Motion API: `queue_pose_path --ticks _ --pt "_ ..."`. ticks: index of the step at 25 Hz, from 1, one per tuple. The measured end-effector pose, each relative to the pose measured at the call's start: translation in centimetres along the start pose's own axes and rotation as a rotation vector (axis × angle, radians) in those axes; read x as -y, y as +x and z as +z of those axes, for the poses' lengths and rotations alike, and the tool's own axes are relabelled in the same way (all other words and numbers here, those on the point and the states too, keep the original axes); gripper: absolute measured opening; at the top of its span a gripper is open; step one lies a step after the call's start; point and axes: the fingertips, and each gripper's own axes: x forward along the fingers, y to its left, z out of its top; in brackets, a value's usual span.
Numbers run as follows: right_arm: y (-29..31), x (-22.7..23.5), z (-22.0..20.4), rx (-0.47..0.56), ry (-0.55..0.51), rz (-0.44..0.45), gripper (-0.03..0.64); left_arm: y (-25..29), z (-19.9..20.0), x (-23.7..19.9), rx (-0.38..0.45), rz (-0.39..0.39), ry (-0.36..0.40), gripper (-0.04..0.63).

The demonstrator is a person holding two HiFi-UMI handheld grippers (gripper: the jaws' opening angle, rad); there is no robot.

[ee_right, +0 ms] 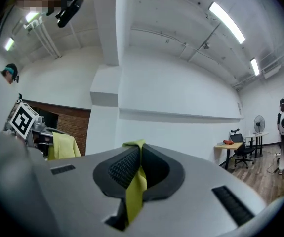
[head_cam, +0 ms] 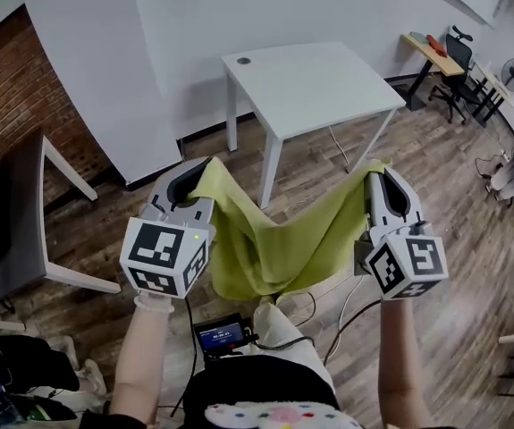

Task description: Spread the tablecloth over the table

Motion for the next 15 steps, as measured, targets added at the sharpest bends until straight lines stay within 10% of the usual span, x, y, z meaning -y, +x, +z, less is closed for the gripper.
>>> queue_pose_path --ticks 15 --pt "7.5 3.6 8.7 0.18 -0.044 0.002 0.034 6.2 9.2 -4.4 0.165 0.064 0.082 0.012"
